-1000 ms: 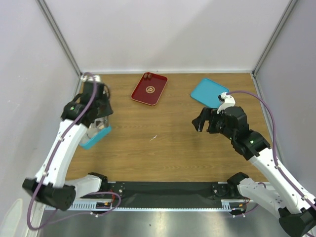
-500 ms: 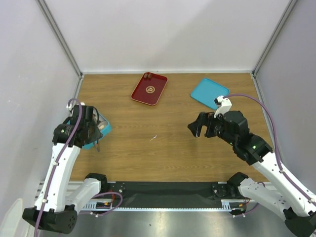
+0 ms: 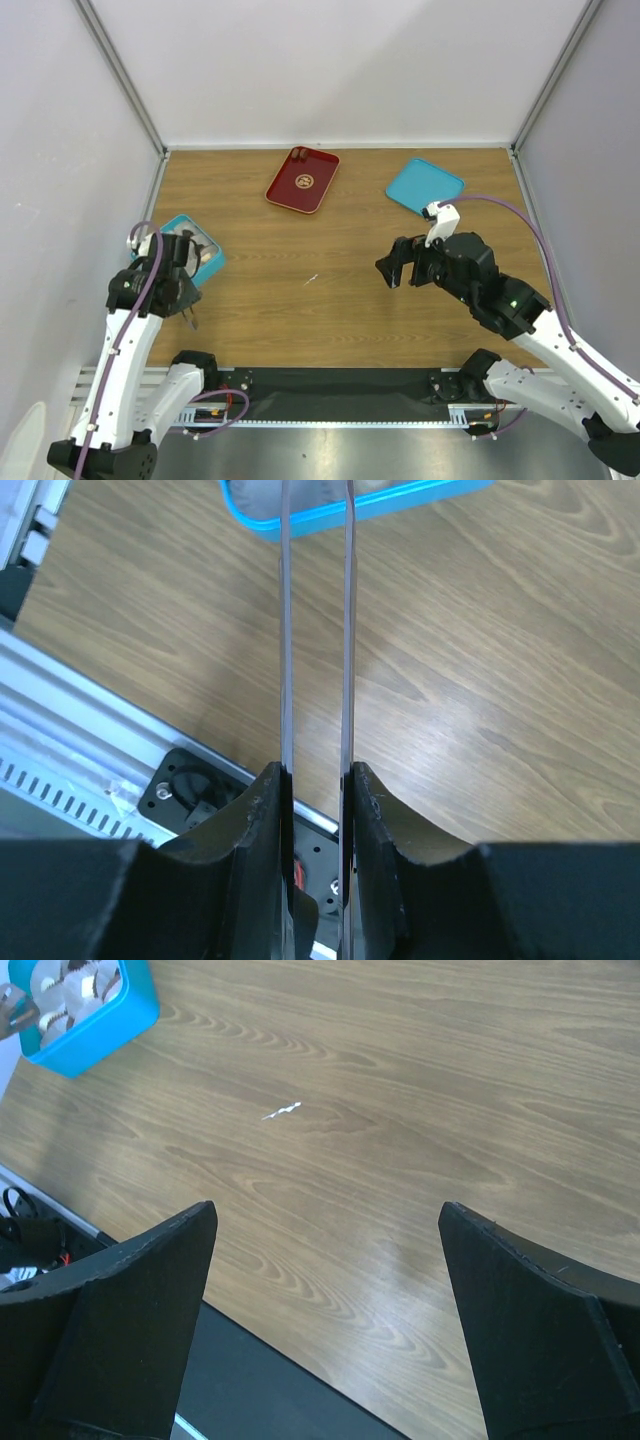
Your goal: Pack the chocolate
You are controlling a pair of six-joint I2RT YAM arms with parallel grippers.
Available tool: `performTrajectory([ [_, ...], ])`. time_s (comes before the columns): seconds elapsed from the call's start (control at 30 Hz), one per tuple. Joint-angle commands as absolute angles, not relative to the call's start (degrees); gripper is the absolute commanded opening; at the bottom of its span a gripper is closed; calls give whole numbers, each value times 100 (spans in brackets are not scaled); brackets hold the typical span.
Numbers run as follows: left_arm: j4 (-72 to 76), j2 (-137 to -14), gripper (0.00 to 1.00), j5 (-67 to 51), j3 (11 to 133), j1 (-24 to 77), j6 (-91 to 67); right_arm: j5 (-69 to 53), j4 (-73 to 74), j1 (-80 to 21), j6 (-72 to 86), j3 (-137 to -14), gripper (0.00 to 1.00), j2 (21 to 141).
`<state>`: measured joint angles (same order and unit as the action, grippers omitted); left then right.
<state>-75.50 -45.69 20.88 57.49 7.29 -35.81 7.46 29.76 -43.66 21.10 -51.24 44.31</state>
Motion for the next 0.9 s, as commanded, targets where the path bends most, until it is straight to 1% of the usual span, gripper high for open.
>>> performTrajectory([
  [0.0,-7567,-4544,34,2460,5687,650,-3779,1019,3006,-4526,1960,-5379,100,4342],
  [0.23,-7252,-4763,38,2549,5599,580,-3850,1187,3076,-4729,1907,-5458,100,4333],
  [0.47,-6918,-4939,38,2479,5248,457,-3815,1230,3129,-4790,1881,-5484,100,4351],
  [0.57,-6873,-4939,37,2435,5247,404,-3771,1292,3138,-4799,1872,-5458,100,4315],
  [0.87,-6838,-4939,40,2399,5221,378,-3735,1318,3155,-4799,1863,-5475,100,4298],
])
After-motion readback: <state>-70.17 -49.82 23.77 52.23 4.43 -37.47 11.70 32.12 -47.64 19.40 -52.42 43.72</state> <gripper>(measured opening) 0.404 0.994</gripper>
